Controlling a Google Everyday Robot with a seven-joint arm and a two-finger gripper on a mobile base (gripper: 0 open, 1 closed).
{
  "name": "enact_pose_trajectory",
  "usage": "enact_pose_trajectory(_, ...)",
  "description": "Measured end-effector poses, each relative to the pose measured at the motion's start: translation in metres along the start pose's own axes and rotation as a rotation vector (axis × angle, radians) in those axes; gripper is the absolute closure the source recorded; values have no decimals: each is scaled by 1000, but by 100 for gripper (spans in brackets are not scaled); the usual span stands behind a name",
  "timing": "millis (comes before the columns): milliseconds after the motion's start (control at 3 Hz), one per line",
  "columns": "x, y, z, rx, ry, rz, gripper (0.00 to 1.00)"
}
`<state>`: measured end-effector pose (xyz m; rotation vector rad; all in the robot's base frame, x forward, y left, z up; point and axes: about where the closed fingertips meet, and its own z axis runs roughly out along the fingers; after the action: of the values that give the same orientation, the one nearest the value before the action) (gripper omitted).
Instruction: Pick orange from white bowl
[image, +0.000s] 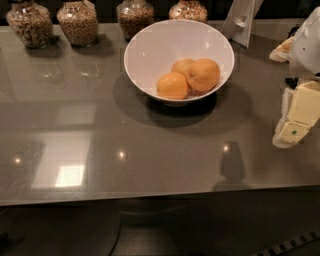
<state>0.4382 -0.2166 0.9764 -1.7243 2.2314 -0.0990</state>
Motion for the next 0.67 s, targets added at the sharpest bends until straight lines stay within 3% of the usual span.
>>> enact_pose_trajectory(333, 0, 0, 0, 0, 0, 0, 0)
enact_pose_trajectory(667, -20, -21, 3, 35, -106, -3, 0)
